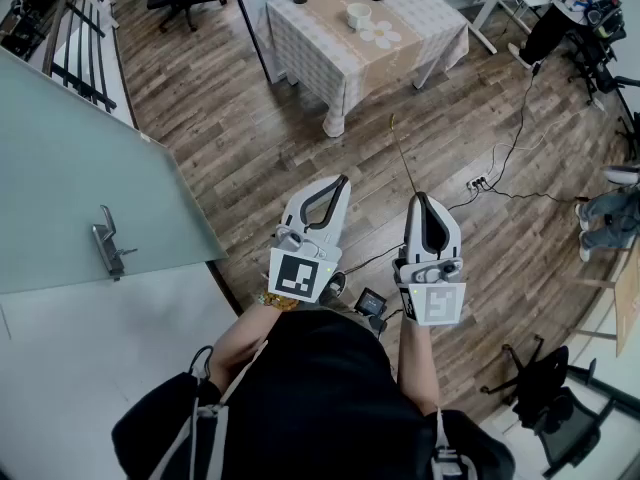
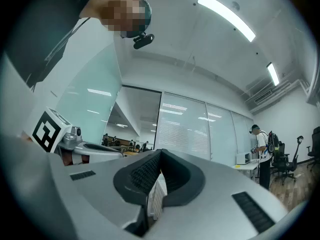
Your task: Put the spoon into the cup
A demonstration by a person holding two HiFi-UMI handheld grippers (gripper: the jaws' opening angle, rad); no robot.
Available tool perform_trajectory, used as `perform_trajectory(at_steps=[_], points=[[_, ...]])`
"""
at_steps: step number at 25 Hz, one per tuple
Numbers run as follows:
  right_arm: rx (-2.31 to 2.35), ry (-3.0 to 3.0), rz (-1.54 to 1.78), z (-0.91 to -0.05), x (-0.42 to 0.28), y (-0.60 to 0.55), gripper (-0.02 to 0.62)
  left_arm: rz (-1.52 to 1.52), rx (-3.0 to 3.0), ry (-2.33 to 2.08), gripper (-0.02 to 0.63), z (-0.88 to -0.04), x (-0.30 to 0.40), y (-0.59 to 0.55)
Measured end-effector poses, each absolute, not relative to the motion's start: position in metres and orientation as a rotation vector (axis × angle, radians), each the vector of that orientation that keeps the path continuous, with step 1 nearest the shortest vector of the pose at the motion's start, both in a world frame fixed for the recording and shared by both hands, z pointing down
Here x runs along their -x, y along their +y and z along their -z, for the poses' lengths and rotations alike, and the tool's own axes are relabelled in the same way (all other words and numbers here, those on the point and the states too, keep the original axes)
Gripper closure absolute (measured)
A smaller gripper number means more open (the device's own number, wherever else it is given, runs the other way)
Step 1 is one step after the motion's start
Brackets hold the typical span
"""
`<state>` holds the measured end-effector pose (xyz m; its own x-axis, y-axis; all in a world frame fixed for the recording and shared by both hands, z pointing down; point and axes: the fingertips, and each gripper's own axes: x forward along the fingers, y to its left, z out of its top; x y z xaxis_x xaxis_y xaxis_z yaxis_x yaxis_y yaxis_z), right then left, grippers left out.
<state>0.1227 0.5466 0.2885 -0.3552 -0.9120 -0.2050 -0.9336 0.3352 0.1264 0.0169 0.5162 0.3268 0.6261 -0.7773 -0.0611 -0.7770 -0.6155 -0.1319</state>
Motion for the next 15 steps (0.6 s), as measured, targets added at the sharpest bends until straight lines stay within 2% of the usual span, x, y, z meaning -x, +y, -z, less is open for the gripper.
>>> perform_trajectory(at_steps=[7, 15], points=[[1.703, 2.495, -0.286, -0.291, -0.103, 0.527, 0.589, -0.009, 2.708, 1.309, 0.588, -0.321, 0.002, 0.499], [1.69, 2.494, -0.286, -0.283, -0.071, 0.461, 0.589, -0.036, 2.692, 1.294, 0.588, -0.313, 0.036, 0.428]])
